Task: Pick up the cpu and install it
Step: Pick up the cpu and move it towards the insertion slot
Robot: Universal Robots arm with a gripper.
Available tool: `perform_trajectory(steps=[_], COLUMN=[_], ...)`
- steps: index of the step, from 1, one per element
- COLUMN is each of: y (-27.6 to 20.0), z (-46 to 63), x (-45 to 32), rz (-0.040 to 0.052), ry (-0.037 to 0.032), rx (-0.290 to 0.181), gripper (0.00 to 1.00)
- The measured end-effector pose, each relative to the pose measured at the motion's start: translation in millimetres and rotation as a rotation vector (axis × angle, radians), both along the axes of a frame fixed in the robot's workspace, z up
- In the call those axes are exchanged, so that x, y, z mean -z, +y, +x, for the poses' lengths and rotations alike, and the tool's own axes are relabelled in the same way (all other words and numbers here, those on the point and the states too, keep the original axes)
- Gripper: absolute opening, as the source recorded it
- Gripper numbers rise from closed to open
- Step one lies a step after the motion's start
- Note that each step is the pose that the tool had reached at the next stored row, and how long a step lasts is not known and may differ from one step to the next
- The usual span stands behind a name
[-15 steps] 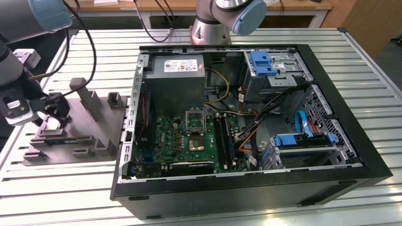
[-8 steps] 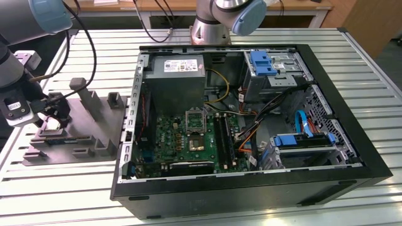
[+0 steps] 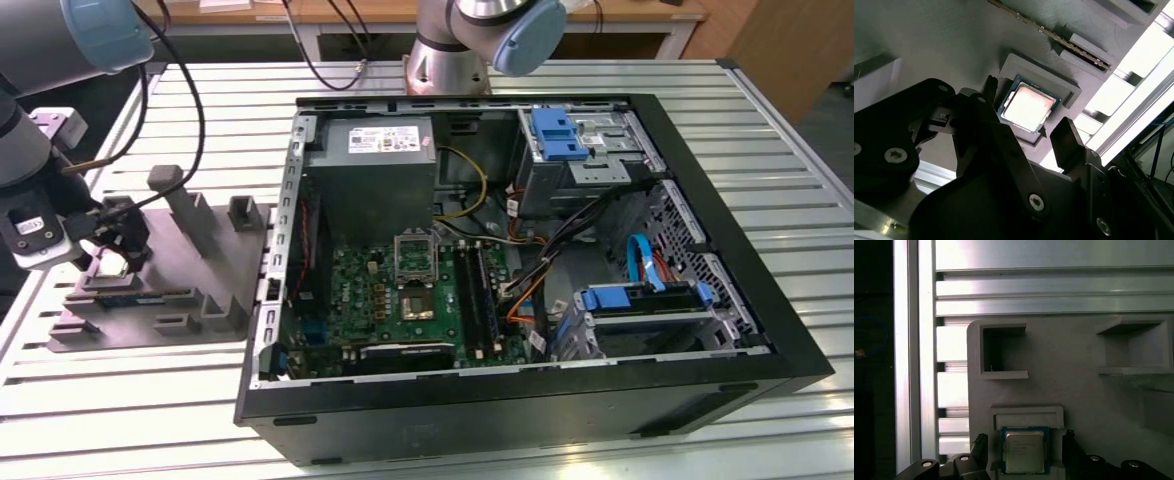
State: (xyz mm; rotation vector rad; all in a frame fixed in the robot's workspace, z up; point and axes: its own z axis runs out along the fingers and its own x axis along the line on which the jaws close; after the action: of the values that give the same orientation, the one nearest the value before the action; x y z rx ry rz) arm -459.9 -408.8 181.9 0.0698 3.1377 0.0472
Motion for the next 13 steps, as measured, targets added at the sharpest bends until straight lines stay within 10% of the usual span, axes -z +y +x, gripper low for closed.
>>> perform_trajectory(steps=[13], y=[-0.7], z=[-0.1], x=[1.1], rz=[-0.0001], ry=[0.0001], rx=[0.011], gripper=[0.69])
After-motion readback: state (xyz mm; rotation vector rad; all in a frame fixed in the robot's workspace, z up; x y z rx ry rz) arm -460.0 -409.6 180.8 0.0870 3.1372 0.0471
